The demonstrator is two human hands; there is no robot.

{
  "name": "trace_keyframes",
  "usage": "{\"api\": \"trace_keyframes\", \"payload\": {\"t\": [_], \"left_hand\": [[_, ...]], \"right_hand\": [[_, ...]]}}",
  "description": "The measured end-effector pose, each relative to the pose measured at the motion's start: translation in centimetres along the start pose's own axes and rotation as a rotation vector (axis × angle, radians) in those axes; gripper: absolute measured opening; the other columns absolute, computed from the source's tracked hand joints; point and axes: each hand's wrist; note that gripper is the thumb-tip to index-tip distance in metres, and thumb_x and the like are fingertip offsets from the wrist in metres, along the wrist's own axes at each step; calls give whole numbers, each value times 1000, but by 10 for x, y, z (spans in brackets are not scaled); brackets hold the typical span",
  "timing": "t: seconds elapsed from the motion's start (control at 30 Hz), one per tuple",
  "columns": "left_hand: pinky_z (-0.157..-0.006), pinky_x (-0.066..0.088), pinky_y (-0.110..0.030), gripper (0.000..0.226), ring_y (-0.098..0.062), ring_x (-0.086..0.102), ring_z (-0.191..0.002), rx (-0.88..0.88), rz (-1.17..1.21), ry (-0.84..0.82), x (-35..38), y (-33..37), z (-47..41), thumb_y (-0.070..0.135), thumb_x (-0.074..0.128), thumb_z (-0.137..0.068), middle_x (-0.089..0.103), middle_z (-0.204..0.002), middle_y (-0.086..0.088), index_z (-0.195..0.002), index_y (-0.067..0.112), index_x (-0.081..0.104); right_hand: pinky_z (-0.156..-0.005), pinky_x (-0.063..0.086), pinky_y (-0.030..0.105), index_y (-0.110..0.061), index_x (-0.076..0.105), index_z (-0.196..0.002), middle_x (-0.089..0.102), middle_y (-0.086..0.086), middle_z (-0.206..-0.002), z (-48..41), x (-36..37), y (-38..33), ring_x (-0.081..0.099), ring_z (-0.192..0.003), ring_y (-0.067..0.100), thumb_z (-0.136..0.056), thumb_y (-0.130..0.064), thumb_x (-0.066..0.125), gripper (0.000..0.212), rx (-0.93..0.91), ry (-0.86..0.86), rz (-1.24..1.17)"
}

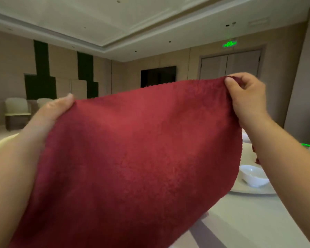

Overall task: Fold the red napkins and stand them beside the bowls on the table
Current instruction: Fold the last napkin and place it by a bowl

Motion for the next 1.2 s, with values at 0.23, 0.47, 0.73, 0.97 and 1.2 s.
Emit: {"api": "trace_keyframes", "payload": {"t": [0.23,0.47,0.73,0.97,1.2], "left_hand": [[-48,34,-6,30,6,52,-47,124,-459,41,33,-92,-29,17,60,-88,56,-43,22,-58,17,61],[-74,38,-36,32,-36,56,-101,11,-1040,160,65,-176,-62,34,47,-94,66,-104,-18,-100,11,69],[-103,19,-49,18,-43,55,-108,252,-1049,28,134,-258,-59,14,53,-83,63,-105,-21,-85,3,67],[-108,-17,-26,66,-5,-14,-139,64,-1064,-820,198,-288,-9,60,12,-93,-7,-155,6,-147,26,-2],[-113,-9,-31,64,-10,-9,-142,-9,-1161,-902,200,-294,-19,55,22,-94,-5,-156,5,-148,26,2]], "right_hand": [[-73,41,9,-17,60,-95,59,-9,-82,9,29,46,54,-72,-6,-84,-18,64,12,94,-278,55],[-70,35,16,-9,51,-115,57,3,-102,24,64,149,50,-95,15,-80,6,51,38,205,-620,388],[-90,37,28,-7,54,-118,55,10,-121,52,119,237,51,-111,25,-90,-2,46,30,140,-663,719],[-82,34,24,-3,59,-111,58,12,-114,64,139,270,53,-107,26,-84,2,52,28,91,-668,701],[-82,39,33,-6,56,-115,59,10,-110,82,141,285,53,-105,26,-88,-13,55,28,137,-682,706]]}}
Point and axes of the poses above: each hand's wrist, its own z-axis away from the middle knuckle, its own x-axis out of the palm, y = z × x
